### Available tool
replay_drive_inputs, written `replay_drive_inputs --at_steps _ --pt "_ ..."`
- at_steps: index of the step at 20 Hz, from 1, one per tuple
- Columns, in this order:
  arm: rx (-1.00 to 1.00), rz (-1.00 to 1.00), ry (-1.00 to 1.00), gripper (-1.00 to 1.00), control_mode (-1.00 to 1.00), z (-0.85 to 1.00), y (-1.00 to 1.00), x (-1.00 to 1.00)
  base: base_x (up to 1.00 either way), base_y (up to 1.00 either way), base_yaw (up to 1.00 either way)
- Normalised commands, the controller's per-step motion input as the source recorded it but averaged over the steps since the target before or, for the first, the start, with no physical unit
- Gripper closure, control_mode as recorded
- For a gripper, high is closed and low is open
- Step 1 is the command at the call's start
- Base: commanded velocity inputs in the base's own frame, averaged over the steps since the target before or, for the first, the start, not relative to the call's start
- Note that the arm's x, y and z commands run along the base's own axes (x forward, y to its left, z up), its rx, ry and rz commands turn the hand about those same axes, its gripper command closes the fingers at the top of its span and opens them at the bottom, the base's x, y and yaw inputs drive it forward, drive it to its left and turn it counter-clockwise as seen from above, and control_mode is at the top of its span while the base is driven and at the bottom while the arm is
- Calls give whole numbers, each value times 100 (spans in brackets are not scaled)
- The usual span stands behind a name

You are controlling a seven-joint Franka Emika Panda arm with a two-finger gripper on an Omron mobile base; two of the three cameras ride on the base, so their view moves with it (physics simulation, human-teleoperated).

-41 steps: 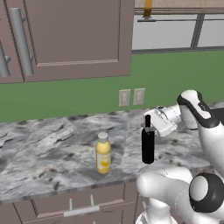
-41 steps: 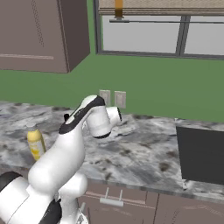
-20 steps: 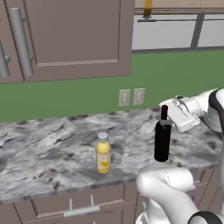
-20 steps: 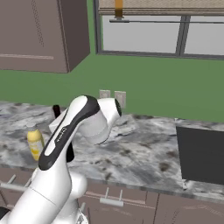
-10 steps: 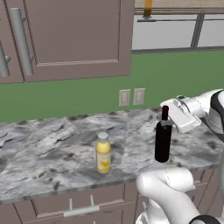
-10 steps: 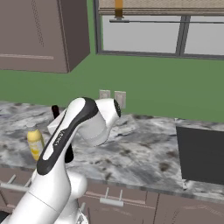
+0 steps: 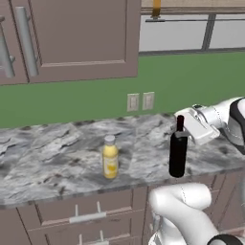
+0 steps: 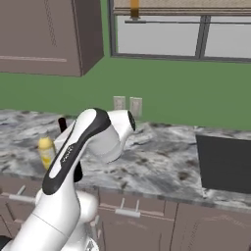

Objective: There is a wine glass and glass cup on the dining counter. Place the wine bottle next to the wine glass and the juice bottle next to the glass cup.

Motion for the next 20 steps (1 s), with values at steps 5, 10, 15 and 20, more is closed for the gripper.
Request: replay_drive_inputs --at_steps 5,10,15,20 --pt "0 0 0 100 100 0 0 0 -11 7 -75" --pt "0 0 0 100 100 0 0 0 0 6 -98" --pt "0 0 0 100 100 0 0 0 0 5 -98" --pt "0 0 0 100 100 0 0 0 0 4 -99"
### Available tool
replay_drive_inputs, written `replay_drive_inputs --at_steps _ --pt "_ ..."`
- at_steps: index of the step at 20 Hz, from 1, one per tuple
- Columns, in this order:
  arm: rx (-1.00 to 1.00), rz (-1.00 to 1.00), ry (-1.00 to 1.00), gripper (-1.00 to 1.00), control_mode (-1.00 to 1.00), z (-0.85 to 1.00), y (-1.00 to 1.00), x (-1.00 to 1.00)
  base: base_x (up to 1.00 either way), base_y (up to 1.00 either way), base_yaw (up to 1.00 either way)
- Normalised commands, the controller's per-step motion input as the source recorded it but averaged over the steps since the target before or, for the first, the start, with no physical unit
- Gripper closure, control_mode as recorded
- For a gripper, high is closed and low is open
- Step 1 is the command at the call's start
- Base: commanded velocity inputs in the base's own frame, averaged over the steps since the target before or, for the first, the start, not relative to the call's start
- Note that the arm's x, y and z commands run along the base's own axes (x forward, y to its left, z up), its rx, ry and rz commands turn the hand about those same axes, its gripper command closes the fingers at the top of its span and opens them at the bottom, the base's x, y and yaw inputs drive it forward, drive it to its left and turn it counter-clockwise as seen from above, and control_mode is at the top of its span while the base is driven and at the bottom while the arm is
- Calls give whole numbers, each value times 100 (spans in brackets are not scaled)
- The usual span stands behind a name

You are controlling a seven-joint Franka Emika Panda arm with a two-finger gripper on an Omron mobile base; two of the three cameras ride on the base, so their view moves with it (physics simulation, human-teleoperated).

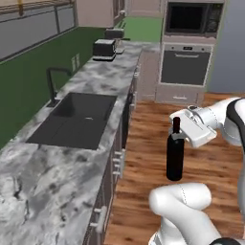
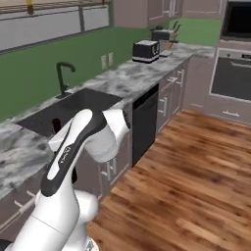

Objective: There is a wine glass and glass cup on the dining counter. Place the wine bottle next to the wine glass and the juice bottle next to the glass cup.

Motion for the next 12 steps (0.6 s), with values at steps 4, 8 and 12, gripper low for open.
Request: replay_drive_inputs --at_steps 4,8,12 --pt "0 0 0 100 100 0 0 0 0 3 -100" --pt "0 0 0 100 100 0 0 0 0 2 -100" --pt "0 0 0 100 100 0 0 0 0 2 -100"
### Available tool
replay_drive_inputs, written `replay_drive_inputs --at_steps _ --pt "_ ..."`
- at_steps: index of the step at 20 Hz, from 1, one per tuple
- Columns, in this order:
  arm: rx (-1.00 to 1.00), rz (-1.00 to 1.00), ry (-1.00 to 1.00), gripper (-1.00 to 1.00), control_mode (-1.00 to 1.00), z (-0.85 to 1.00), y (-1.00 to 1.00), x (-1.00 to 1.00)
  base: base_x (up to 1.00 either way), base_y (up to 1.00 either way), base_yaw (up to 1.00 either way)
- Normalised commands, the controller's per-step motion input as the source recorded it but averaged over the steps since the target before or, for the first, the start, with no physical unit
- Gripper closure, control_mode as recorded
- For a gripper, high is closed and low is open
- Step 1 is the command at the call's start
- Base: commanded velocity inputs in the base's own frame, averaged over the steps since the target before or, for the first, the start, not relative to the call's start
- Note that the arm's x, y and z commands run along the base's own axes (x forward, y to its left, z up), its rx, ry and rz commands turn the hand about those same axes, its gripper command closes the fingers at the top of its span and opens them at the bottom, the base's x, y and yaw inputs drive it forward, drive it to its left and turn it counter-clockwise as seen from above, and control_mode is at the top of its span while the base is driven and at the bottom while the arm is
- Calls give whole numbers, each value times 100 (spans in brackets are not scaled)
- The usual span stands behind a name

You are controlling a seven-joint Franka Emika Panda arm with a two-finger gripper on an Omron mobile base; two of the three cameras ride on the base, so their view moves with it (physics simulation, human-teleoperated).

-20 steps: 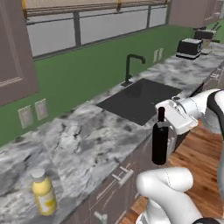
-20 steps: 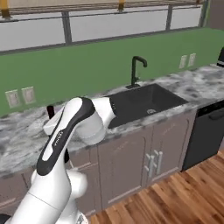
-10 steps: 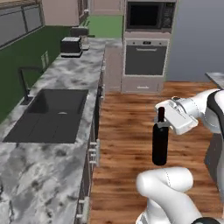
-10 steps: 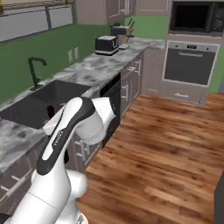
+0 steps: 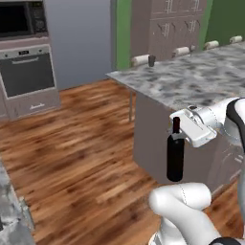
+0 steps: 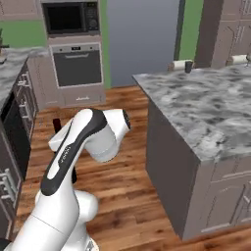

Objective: There is a wine glass and glass cup on the dining counter. Place the wine bottle next to the wine glass and the juice bottle next to the glass cup.

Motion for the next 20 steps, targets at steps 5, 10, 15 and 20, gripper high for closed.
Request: replay_drive_inputs --at_steps 5,10,15,20 --pt "0 0 0 100 100 0 0 0 0 2 -100" --pt "0 0 0 100 100 0 0 0 6 9 -95" --pt "0 0 0 100 100 0 0 0 32 36 -65" --pt "0 0 0 100 100 0 0 0 33 65 -27"
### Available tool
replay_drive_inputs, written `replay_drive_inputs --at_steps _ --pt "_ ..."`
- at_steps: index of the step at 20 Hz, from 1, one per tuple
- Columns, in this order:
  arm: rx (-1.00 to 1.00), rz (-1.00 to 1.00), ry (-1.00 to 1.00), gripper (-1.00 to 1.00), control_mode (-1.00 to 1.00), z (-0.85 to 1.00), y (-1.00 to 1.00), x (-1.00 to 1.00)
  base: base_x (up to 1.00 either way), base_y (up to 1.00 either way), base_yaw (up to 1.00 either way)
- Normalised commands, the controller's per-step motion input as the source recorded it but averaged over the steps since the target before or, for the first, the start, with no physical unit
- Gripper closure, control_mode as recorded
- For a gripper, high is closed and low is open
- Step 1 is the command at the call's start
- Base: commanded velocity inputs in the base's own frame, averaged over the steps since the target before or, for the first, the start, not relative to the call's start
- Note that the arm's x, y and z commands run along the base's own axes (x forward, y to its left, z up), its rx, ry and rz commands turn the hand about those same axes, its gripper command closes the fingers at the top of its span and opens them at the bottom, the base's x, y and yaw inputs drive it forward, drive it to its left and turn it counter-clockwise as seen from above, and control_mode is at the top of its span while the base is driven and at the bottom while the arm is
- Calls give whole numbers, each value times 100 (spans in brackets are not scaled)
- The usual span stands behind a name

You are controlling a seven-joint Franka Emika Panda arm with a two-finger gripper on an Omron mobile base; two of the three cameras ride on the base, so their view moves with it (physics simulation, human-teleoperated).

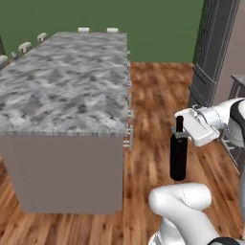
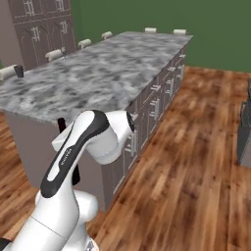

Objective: There is a wine glass and glass cup on the dining counter. Place the wine bottle next to the wine glass and the juice bottle next to the glass cup.

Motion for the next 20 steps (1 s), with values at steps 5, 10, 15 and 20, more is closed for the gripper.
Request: replay_drive_inputs --at_steps 5,10,15,20 --pt "0 0 0 100 100 0 0 0 30 69 -23" --pt "0 0 0 100 100 0 0 0 30 69 -23" --pt "0 0 0 100 100 0 0 0 32 68 -23" --pt "0 0 0 100 100 0 0 0 33 69 -23"
